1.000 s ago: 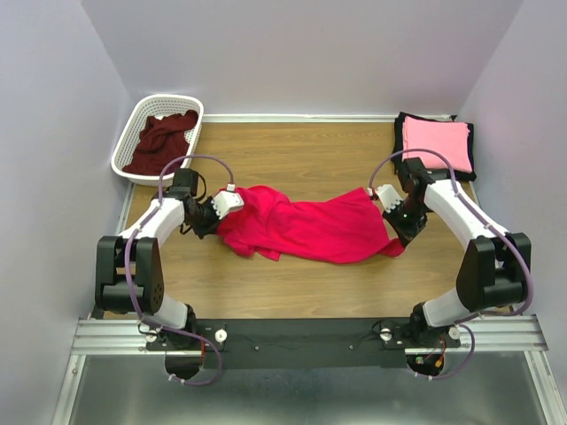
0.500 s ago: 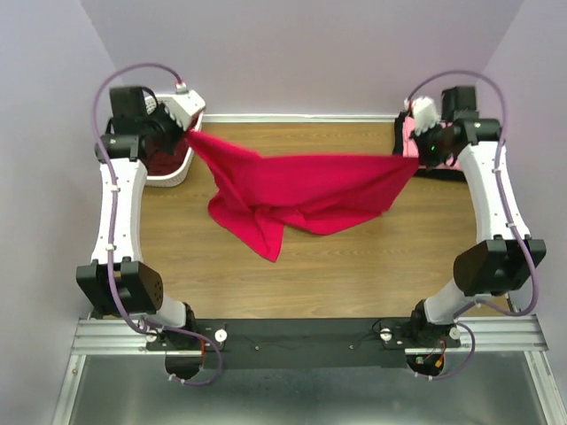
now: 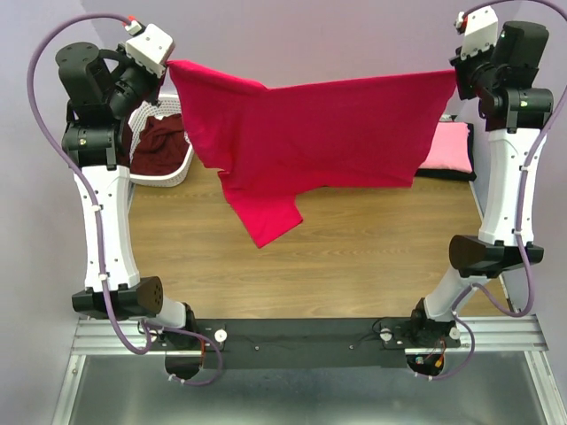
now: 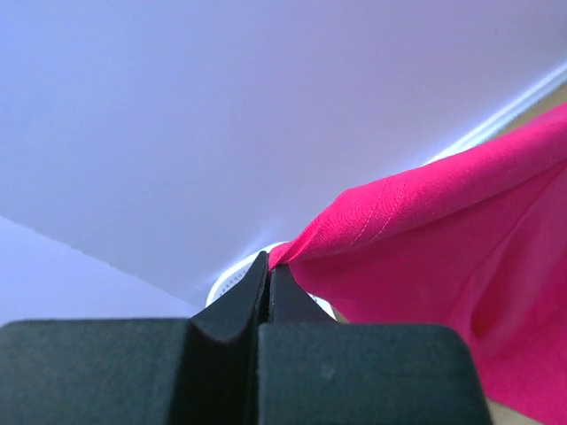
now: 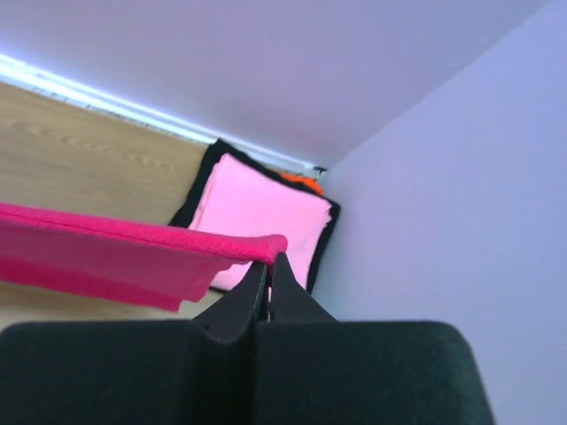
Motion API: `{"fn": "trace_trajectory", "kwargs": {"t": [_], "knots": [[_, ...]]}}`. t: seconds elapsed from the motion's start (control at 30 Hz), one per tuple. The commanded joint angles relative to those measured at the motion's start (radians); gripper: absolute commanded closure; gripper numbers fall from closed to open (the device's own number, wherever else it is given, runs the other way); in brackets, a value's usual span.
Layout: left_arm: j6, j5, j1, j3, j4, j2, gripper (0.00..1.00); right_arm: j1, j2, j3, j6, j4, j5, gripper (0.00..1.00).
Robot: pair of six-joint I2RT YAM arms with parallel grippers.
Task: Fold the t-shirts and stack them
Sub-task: Flatten the tshirt out
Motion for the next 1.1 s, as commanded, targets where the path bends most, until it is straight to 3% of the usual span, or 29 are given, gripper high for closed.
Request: {"fn": "trace_trajectory", "kwargs": {"t": [0.0, 0.17, 0.37, 0.73, 0.9, 1.07], "knots": [[-0.079, -0.081, 0.005, 0.017, 0.122, -0.008, 1.0, -0.009, 0.0, 0.007, 0.014, 0.128, 0.118, 1.0], [-0.14, -0.049, 0.006, -0.012, 0.181, -0.03, 1.0, -0.009, -0.003, 0.028, 0.027, 0.187, 0.136, 0.99], [-0.193, -0.066, 0.005, 0.085, 0.233, -0.066, 1.0, -0.009, -0.064, 0.076, 0.05, 0.248, 0.145, 0.99], [-0.234, -0.222, 0.005, -0.12, 0.435, -0.509, 1.0, -0.009, -0.469, -0.18, 0.059, 0.473, 0.178, 0.99], [-0.205, -0.302, 0.006, -0.122, 0.451, -0.664, 1.0, -0.009, -0.581, -0.191, 0.053, 0.507, 0.199, 1.0], [-0.156, -0.387, 0.005, -0.073, 0.386, -0.721, 1.0, -0.009, -0.644, -0.172, 0.01, 0.527, 0.204, 1.0]]}}
